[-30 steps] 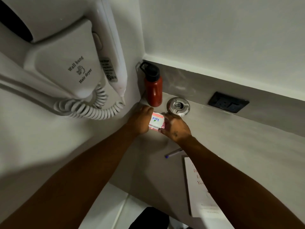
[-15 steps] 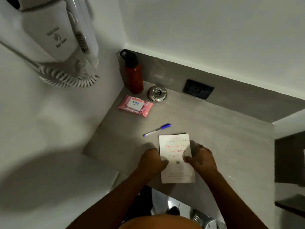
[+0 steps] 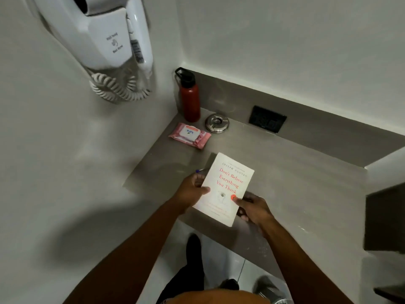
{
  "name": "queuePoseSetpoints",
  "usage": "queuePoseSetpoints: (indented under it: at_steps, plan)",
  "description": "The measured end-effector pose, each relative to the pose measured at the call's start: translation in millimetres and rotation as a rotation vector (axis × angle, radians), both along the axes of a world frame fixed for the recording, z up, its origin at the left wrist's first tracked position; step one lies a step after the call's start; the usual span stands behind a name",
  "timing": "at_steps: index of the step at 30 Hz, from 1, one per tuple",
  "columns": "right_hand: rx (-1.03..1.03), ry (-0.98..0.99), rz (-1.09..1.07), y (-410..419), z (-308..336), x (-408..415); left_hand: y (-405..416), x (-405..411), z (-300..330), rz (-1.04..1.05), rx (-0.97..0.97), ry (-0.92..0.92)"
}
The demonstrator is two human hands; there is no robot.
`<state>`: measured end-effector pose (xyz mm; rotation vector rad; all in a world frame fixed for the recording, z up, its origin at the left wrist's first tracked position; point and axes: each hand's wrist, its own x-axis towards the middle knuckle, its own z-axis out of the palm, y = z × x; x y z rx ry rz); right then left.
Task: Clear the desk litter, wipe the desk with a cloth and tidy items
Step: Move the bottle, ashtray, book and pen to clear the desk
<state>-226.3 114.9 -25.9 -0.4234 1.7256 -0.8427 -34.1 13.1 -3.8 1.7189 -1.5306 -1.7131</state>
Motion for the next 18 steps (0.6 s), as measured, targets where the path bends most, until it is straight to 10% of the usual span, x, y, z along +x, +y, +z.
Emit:
queuePoseSetpoints:
  at_steps: [18]
  plan:
    - [0.147, -0.252, 0.011, -181, -7, 171, -119, 145, -37, -0.295, -0.264, -0.707]
